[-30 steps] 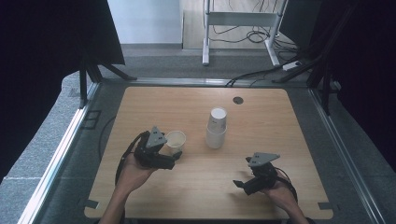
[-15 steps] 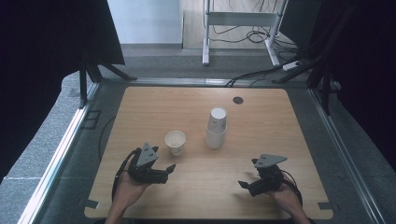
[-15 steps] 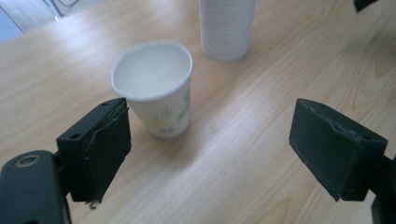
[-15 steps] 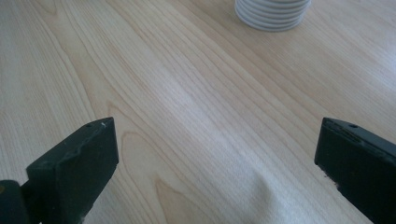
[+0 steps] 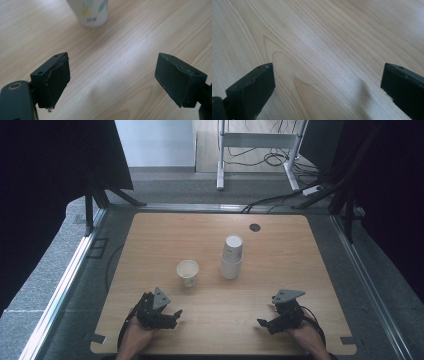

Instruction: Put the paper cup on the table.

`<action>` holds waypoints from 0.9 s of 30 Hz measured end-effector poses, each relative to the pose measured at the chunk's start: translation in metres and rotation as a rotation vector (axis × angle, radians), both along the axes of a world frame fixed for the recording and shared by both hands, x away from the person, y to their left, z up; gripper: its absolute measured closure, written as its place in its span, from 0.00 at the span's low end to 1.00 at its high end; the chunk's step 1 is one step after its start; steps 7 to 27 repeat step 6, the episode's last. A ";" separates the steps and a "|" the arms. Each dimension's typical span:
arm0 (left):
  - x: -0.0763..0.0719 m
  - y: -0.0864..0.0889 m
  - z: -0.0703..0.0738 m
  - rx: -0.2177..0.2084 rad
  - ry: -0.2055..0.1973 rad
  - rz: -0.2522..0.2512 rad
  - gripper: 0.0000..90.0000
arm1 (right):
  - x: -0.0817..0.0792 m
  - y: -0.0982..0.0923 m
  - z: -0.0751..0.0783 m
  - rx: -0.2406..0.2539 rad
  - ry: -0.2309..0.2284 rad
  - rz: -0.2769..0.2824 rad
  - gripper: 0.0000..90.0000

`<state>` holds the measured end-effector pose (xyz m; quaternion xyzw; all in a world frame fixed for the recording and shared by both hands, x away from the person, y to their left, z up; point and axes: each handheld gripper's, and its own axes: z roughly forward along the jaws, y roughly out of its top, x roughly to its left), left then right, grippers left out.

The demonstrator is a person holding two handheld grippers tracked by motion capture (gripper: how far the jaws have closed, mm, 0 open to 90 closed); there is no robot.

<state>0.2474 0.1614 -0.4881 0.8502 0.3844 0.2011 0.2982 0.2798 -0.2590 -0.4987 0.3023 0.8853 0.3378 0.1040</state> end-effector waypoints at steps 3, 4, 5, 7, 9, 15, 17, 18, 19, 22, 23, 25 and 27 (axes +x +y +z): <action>0.001 0.000 -0.004 -0.008 0.022 0.013 0.14 | 0.000 0.002 -0.003 -0.015 0.012 0.003 0.00; 0.001 0.000 -0.004 -0.008 0.026 0.015 0.14 | 0.000 0.002 -0.003 -0.022 0.013 0.006 0.00; 0.001 0.000 -0.005 -0.007 0.029 0.017 0.14 | 0.000 0.003 -0.004 -0.025 0.013 0.007 0.00; 0.002 0.000 -0.005 -0.011 0.031 0.018 0.14 | 0.000 0.003 -0.004 -0.024 0.014 0.008 0.00; 0.002 0.000 -0.005 -0.011 0.031 0.018 0.14 | 0.000 0.003 -0.004 -0.024 0.014 0.008 0.00; 0.002 0.000 -0.005 -0.011 0.031 0.018 0.14 | 0.000 0.003 -0.004 -0.024 0.014 0.008 0.00; 0.002 0.000 -0.005 -0.011 0.031 0.018 0.14 | 0.000 0.003 -0.004 -0.024 0.014 0.008 0.00; 0.002 0.000 -0.005 -0.011 0.031 0.018 0.14 | 0.000 0.003 -0.004 -0.024 0.014 0.008 0.00; 0.002 0.000 -0.005 -0.011 0.031 0.018 0.14 | 0.000 0.003 -0.004 -0.024 0.014 0.008 0.00; 0.002 0.000 -0.005 -0.011 0.031 0.018 0.14 | 0.000 0.003 -0.004 -0.024 0.014 0.008 0.00; 0.002 0.000 -0.005 -0.011 0.031 0.018 0.14 | 0.000 0.003 -0.004 -0.024 0.014 0.008 0.00; 0.002 0.000 -0.005 -0.011 0.031 0.018 0.14 | 0.000 0.003 -0.004 -0.024 0.014 0.008 0.00; 0.002 0.000 -0.005 -0.011 0.031 0.018 0.14 | 0.000 0.003 -0.004 -0.024 0.014 0.008 0.00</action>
